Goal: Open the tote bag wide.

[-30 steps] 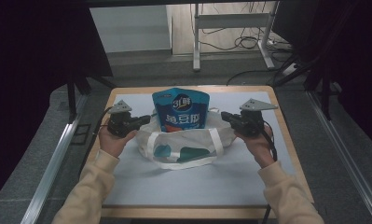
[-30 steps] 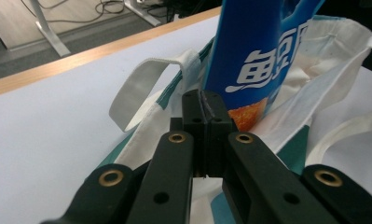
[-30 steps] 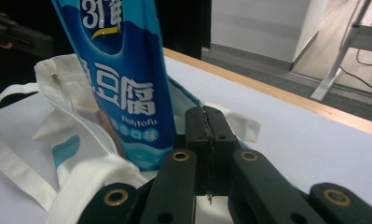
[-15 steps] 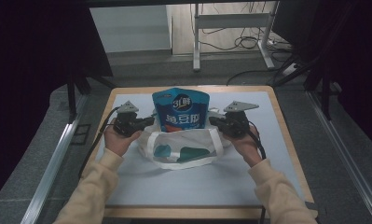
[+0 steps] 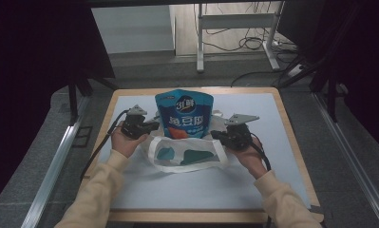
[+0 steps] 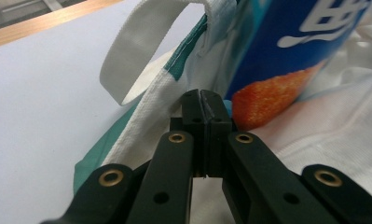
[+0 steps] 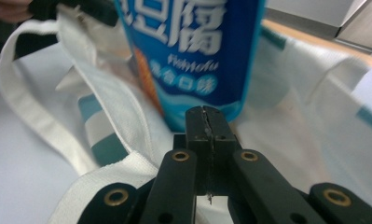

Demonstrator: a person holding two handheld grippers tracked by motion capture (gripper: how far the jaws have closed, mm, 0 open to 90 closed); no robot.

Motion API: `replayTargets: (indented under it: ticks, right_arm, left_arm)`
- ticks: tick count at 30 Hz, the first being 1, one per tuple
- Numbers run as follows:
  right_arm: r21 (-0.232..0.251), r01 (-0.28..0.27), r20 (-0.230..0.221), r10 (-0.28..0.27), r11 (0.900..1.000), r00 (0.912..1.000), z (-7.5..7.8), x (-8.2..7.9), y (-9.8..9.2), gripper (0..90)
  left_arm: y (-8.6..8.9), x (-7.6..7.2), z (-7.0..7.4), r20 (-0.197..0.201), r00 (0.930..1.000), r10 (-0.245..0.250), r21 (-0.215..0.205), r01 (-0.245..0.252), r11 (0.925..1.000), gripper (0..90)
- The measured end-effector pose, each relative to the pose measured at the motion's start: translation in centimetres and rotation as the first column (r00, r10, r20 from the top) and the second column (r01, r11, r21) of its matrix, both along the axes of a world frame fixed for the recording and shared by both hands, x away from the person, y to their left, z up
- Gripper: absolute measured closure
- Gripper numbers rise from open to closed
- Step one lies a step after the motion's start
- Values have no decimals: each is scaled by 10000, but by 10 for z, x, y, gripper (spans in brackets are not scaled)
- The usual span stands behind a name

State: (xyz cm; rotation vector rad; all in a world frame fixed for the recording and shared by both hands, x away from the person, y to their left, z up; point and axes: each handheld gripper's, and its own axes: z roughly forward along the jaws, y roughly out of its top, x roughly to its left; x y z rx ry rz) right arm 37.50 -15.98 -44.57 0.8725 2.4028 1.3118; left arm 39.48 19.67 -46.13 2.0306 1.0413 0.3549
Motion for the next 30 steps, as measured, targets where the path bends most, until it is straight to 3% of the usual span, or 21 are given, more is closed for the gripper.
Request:
replayTargets:
  ticks: [8,21,30]
  right_arm:
    - [-181,-420,-251,415,9990,9988,-14,-12,1,893]
    - [-486,-1019,-527,994,9936,9937,-36,-23,1,893]
    - [-869,-1186,-1005,1097,9891,9889,-61,-30,2,894]
  left_arm:
    - [-1,10,-4,-187,9995,237,150,-235,9996,900]
    - [1,25,-8,-380,9980,502,-89,-505,9987,900]
    - [-1,35,-12,-539,9964,656,-311,-674,9972,900]
